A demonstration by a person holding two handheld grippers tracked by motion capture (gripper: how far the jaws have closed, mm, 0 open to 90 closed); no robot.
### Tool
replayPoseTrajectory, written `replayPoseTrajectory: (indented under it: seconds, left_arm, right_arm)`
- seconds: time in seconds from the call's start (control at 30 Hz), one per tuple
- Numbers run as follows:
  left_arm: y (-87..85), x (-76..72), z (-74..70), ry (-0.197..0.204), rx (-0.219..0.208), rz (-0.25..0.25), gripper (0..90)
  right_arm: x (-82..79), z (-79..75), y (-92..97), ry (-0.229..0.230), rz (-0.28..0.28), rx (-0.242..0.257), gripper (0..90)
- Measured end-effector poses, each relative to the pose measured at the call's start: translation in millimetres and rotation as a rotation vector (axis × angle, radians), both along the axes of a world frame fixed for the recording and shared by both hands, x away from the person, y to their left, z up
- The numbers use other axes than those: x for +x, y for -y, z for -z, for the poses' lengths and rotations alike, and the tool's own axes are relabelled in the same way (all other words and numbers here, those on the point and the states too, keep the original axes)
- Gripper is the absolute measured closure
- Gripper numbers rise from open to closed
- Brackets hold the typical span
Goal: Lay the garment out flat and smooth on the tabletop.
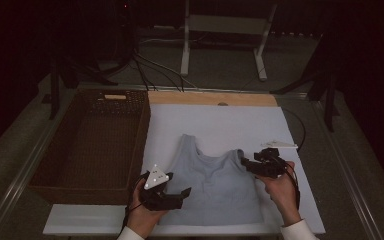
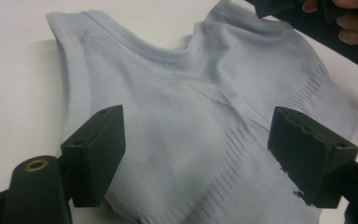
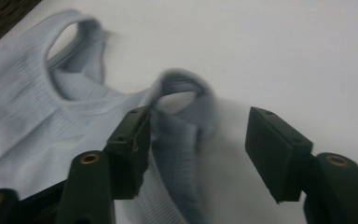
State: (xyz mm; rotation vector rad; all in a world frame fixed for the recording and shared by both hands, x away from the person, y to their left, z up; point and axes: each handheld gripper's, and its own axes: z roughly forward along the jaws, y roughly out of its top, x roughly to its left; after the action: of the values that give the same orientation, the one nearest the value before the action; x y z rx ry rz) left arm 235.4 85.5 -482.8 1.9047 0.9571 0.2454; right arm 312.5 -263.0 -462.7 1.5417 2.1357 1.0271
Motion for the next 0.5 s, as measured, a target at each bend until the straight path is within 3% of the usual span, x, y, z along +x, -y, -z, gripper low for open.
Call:
replayPoseTrajectory:
  seconds: [0.2, 0.3, 0.5]
  left_arm:
    - [0.7, -0.4, 0.6, 0.0, 0.005, 0.003, 20.0]
    - [-0.6, -0.3, 0.0, 0.003, 0.003, 0.001, 20.0]
    - [-0.6, 0.3, 0.8, 0.001, 0.002, 0.002, 19.6]
  right_arm:
    - [2.0, 7.2, -12.2, -0.011, -0.022, -0.011, 37.8]
    - [3.8, 3.9, -8.0, 0.016, 0.008, 0.026, 38.4]
    - [8.6, -7.2, 2.3, 0.053, 0.034, 0.037, 38.4]
